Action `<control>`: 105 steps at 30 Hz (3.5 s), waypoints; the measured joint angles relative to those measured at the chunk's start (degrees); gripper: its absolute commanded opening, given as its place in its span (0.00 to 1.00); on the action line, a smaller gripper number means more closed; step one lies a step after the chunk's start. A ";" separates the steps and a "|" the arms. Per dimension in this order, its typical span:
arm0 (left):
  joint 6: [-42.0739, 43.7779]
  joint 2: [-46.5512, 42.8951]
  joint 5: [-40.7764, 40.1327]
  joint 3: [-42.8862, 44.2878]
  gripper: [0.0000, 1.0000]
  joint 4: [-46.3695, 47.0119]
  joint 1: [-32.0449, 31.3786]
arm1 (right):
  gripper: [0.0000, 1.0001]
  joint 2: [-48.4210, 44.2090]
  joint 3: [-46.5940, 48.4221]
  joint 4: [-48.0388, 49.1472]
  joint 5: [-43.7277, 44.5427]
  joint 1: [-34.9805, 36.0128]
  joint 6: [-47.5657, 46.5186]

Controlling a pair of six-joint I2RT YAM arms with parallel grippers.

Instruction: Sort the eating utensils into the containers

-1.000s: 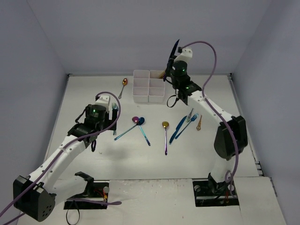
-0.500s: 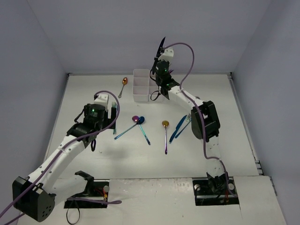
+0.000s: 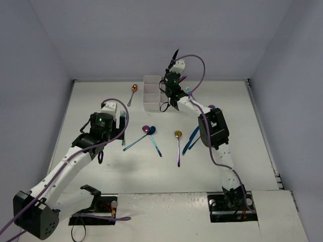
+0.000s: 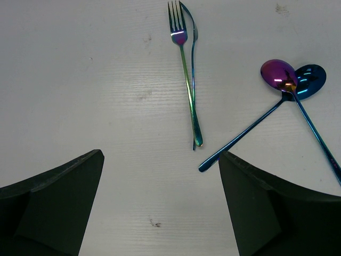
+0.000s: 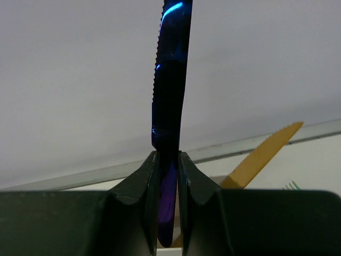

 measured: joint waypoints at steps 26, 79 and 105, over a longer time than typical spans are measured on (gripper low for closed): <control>-0.03 -1.26 0.49 -0.11 0.87 0.17 0.00 | 0.52 -16.82 -20.93 -1.68 7.21 4.58 4.40; -0.22 0.27 2.89 -0.11 0.87 -0.04 0.00 | 0.13 -39.98 -56.07 -51.97 -14.39 1.16 32.41; -0.22 0.27 2.57 -0.11 0.87 -0.04 0.00 | 0.00 -54.38 -46.66 -53.18 -9.29 1.35 21.78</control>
